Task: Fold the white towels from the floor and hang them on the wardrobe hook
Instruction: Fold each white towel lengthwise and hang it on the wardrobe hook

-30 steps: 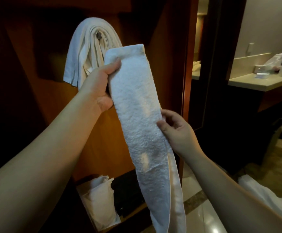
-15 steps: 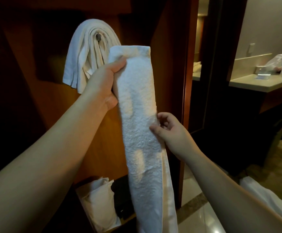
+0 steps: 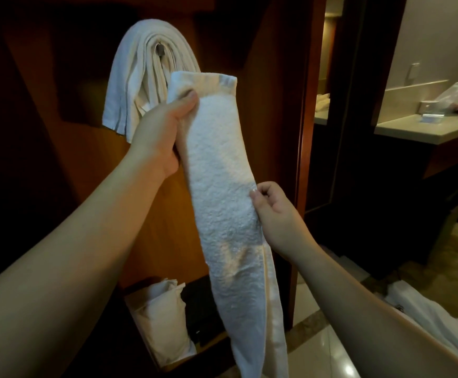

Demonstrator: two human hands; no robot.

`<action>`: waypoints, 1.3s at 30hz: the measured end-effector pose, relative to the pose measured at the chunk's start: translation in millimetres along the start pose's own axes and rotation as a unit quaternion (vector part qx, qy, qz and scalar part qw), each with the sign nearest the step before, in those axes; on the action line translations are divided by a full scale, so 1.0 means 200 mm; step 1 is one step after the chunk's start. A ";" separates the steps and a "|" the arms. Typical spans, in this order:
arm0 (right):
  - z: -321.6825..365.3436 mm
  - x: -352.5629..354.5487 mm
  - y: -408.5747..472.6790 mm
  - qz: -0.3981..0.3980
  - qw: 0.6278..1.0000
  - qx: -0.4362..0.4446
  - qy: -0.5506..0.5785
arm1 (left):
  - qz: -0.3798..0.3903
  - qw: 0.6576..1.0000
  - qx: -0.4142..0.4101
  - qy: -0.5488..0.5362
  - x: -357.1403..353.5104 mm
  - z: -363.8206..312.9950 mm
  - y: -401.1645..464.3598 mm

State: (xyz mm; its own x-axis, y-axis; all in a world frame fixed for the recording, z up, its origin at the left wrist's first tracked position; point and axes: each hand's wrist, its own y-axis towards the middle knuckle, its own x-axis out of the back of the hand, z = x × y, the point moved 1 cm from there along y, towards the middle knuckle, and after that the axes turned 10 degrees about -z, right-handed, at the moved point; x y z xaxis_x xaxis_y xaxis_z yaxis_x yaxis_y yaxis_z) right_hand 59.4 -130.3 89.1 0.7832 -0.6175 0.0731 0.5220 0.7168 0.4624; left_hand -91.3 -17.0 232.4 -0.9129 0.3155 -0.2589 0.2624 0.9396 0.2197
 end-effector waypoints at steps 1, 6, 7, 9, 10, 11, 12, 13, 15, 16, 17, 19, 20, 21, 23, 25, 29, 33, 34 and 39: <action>0.00 0.00 0.00 -0.008 1.000 0.003 0.002 | 0.003 1.000 0.000 -0.004 0.00 0.00 0.00; 0.00 -0.01 0.00 0.008 1.000 0.005 0.021 | 0.008 1.000 0.007 -0.029 -0.01 0.01 0.00; 0.00 -0.01 0.01 0.014 1.000 0.002 0.019 | 0.007 1.000 0.004 -0.030 -0.02 0.02 0.00; -0.01 -0.01 0.00 0.020 1.000 -0.010 0.014 | -0.003 1.000 0.001 -0.030 -0.02 0.04 0.00; -0.02 -0.01 0.00 0.022 1.000 -0.015 0.014 | -0.007 1.000 0.002 -0.031 -0.02 0.05 0.01; -0.02 -0.01 0.00 0.026 0.999 -0.019 0.016 | -0.009 0.999 0.003 -0.031 -0.02 0.06 0.01; -0.03 -0.01 0.00 0.033 0.999 -0.020 0.016 | -0.010 1.000 0.002 -0.028 -0.02 0.07 0.01; -0.04 -0.01 0.00 0.040 0.999 -0.020 0.014 | -0.010 1.000 -0.001 -0.024 -0.02 0.08 0.01; -0.06 -0.01 0.01 0.057 0.997 -0.036 0.028 | -0.010 1.000 -0.004 -0.017 -0.02 0.10 0.01; -0.07 -0.01 0.01 0.067 0.995 -0.055 0.045 | -0.009 1.000 -0.008 -0.013 -0.02 0.10 0.01; -0.08 -0.02 0.02 0.079 0.993 -0.071 0.056 | -0.007 1.000 -0.013 -0.007 -0.01 0.11 0.01; -0.09 -0.02 0.02 0.088 0.993 -0.066 0.040 | -0.004 1.000 -0.026 0.007 -0.01 0.11 0.01; -0.09 -0.03 0.03 0.084 0.995 -0.053 0.021 | -0.003 0.999 -0.033 0.013 0.00 0.12 0.01; -0.08 -0.03 0.03 0.077 0.996 -0.042 0.006 | -0.003 0.999 -0.040 0.019 0.00 0.11 0.01; -0.07 -0.03 0.03 0.068 0.997 -0.029 -0.005 | -0.011 0.999 -0.045 0.028 0.01 0.10 0.02; -0.06 -0.04 0.03 0.063 0.998 -0.017 -0.005 | -0.018 0.998 -0.040 0.036 0.03 0.09 0.03; -0.04 -0.05 0.02 0.007 0.999 -0.006 0.030 | -0.023 1.000 -0.012 0.014 0.04 0.08 0.03; -0.06 -0.04 -0.01 -0.077 0.994 0.073 0.020 | -0.014 0.997 0.062 -0.047 0.02 0.11 0.05; -0.06 -0.04 -0.01 -0.074 0.993 0.091 0.014 | -0.014 0.995 0.078 -0.059 0.01 0.12 0.06; -0.05 0.00 0.01 0.053 0.997 0.043 -0.034 | -0.043 0.986 0.125 -0.106 -0.05 0.18 0.13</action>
State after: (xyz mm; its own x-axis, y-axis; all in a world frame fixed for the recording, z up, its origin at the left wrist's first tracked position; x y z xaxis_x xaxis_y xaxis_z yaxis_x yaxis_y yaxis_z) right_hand 63.6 -124.5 81.1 0.8062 -0.5620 0.1850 0.4032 0.7507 0.5232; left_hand -64.8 8.3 206.6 -0.8563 0.2291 -0.4628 0.2797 0.9592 -0.0426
